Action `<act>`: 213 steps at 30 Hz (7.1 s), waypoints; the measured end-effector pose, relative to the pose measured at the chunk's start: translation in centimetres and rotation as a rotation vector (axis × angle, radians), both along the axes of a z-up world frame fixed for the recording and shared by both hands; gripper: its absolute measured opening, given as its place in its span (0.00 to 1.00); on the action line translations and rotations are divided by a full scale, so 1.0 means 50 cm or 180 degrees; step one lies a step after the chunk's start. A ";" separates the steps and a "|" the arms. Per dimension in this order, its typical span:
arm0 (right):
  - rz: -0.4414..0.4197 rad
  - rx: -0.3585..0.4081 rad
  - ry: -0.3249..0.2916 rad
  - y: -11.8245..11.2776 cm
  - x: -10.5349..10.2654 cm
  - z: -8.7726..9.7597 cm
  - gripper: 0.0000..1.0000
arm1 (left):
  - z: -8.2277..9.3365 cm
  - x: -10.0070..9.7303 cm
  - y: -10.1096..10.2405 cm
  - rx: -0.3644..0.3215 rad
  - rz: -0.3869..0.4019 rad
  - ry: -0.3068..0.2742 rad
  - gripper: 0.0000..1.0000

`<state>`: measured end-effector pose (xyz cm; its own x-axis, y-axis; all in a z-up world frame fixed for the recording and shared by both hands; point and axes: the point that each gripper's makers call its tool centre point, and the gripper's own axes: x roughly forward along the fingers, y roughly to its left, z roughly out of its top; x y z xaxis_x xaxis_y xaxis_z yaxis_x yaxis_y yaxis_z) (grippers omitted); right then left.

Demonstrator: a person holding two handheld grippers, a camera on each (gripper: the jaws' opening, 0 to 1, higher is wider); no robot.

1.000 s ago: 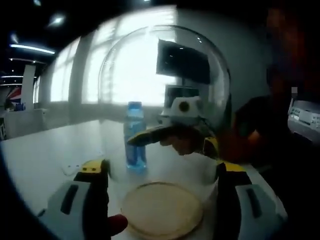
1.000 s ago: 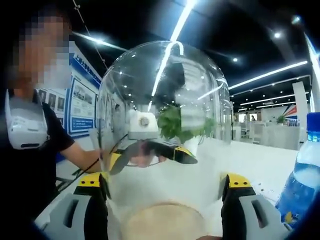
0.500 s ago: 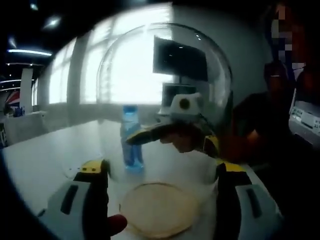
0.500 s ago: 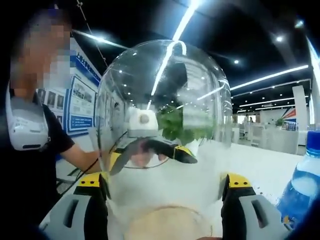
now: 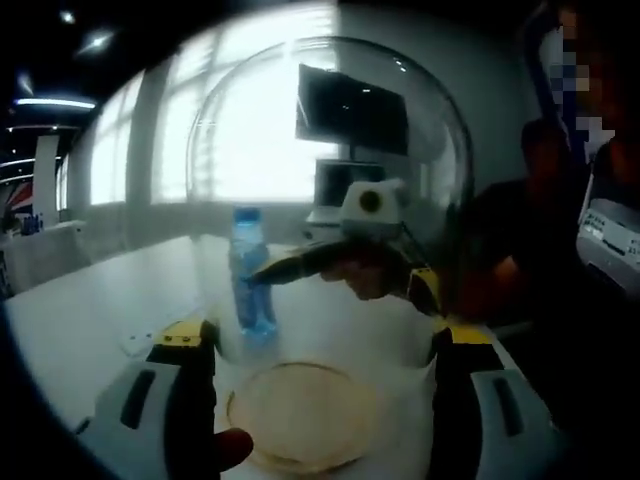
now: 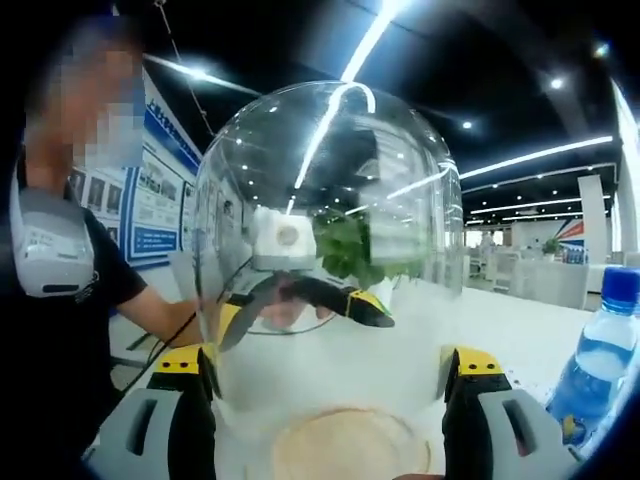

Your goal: Open the cover put in the Mizone put the cover back on

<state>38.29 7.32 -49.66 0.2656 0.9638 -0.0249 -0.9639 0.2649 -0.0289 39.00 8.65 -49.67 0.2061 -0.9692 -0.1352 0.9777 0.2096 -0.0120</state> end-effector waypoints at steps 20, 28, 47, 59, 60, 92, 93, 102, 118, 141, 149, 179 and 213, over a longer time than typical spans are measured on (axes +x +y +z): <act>-0.0380 -0.0036 0.0005 -0.043 -0.080 -0.006 0.89 | -0.004 -0.071 -0.046 0.0209 -0.0356 -0.0005 0.78; -0.0507 0.0007 0.0004 -0.058 -0.108 -0.006 0.89 | -0.003 -0.100 -0.060 0.0224 -0.0484 -0.0021 0.78; -0.0667 0.0128 0.0108 -0.092 -0.162 -0.019 0.89 | -0.010 -0.159 -0.093 0.0372 -0.0648 -0.0025 0.78; -0.0755 0.0120 0.0170 -0.108 -0.187 -0.042 0.89 | -0.039 -0.182 -0.109 0.0538 -0.0737 0.0029 0.78; -0.0760 0.0119 0.0163 -0.108 -0.189 -0.042 0.89 | -0.038 -0.184 -0.111 0.0527 -0.0744 0.0000 0.78; -0.0772 0.0048 0.0266 -0.106 -0.249 -0.060 0.90 | -0.064 -0.248 -0.108 0.1001 -0.0747 -0.0049 0.80; -0.0764 0.0057 0.0278 -0.107 -0.250 -0.062 0.90 | -0.066 -0.250 -0.108 0.1015 -0.0743 -0.0034 0.80; -0.0738 0.0025 0.0226 -0.103 -0.260 -0.069 0.90 | -0.074 -0.259 -0.103 0.1107 -0.0722 -0.0098 0.80; -0.0774 0.0159 0.0110 -0.110 -0.266 -0.070 0.90 | -0.075 -0.259 -0.107 0.1045 -0.0757 -0.0149 0.80; -0.0720 0.0186 0.0101 -0.108 -0.261 -0.066 0.90 | -0.075 -0.256 -0.101 0.0947 -0.0796 -0.0254 0.79; -0.0703 0.0195 0.0111 -0.113 -0.264 -0.066 0.88 | -0.075 -0.258 -0.095 0.0973 -0.0798 -0.0285 0.77; -0.0791 0.0567 0.0133 -0.213 -0.297 -0.049 0.62 | -0.061 -0.252 -0.063 0.0871 -0.0689 -0.0376 0.70; -0.1262 0.0848 0.0160 -0.304 -0.250 -0.039 0.39 | -0.048 -0.154 0.052 0.0439 0.0214 -0.0513 0.58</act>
